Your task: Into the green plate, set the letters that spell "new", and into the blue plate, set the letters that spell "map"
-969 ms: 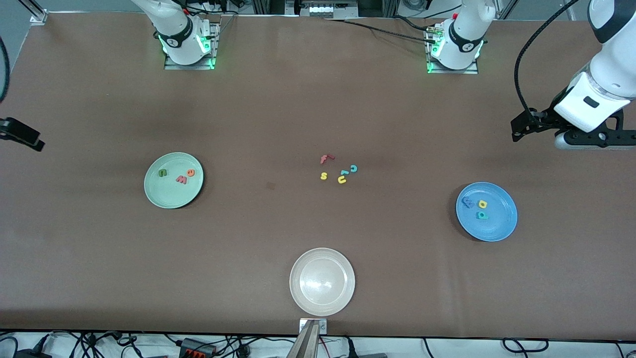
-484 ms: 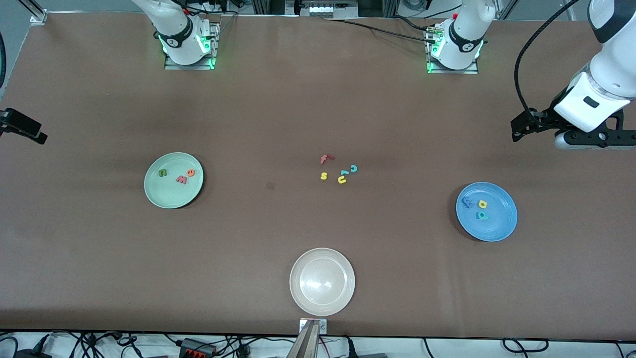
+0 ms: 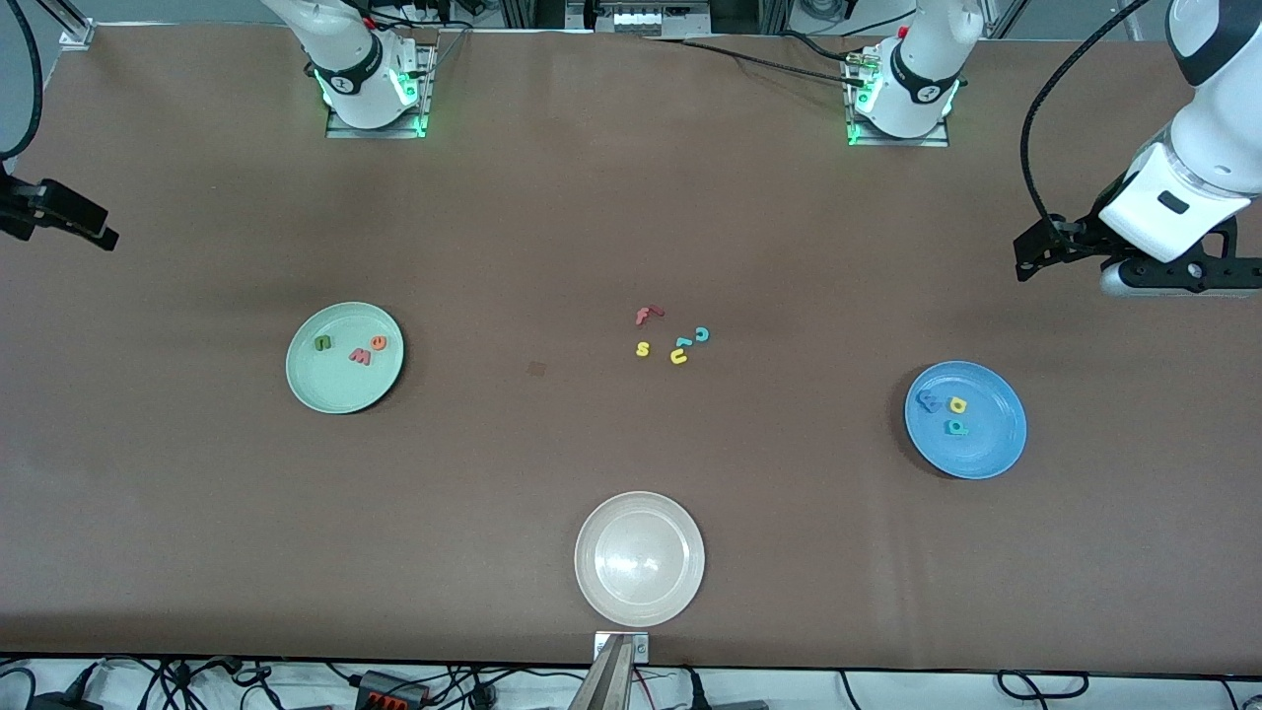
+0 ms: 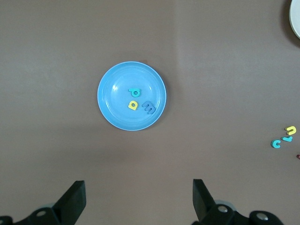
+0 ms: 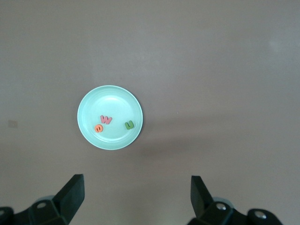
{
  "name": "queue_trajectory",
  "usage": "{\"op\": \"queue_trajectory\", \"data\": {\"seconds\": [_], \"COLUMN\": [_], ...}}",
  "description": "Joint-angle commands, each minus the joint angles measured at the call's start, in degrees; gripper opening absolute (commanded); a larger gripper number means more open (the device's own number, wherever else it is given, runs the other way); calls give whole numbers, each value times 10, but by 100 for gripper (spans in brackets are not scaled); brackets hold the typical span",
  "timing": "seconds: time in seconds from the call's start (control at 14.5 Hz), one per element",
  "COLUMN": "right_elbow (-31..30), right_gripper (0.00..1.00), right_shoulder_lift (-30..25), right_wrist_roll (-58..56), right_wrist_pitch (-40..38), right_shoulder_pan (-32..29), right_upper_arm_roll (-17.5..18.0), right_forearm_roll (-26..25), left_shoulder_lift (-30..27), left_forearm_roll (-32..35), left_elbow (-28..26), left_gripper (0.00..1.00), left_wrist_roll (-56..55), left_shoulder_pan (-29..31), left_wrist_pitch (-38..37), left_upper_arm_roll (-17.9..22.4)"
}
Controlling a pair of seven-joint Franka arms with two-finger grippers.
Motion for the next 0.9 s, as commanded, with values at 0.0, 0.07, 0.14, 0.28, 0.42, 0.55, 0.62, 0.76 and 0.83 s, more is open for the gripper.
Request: {"op": "queue_trajectory", "data": {"seconds": [0.0,0.07,0.14,0.28,0.42,0.55,0.62,0.76,0.83], "right_elbow": [-33,-33,-33,-33,-34,-34,-34,-34,-37], "right_gripper": [100,100,100,100,100,100,100,100,100], "right_shoulder_lift": [-26,-26,-26,-26,-25,-25,-25,-23,-23], "right_wrist_roll": [-9,-10,-13,-15,-15,-15,-15,-15,-15], "right_wrist_pitch": [12,12,11,10,10,9,8,9,9], "right_shoulder_pan": [-2,-2,-2,-2,-3,-3,-3,-4,-4], "right_upper_arm_roll": [3,3,3,3,3,2,2,2,2], "right_forearm_roll": [-9,-15,-17,-18,-18,-18,-18,-18,-18], "left_shoulder_lift": [5,5,5,5,5,5,5,5,5], "left_forearm_roll": [-9,-9,-9,-9,-9,-10,-10,-10,-10], "left_elbow": [15,15,15,15,15,15,15,16,16], "left_gripper": [100,100,100,100,100,100,100,100,100], "left_wrist_roll": [13,13,13,13,13,13,13,13,13], "left_shoulder_pan": [-1,-1,-1,-1,-1,-1,-1,0,-1], "left_wrist_pitch": [-12,-12,-12,-12,-13,-13,-13,-12,-13], "left_upper_arm_roll": [2,2,2,1,1,1,1,1,1]}}
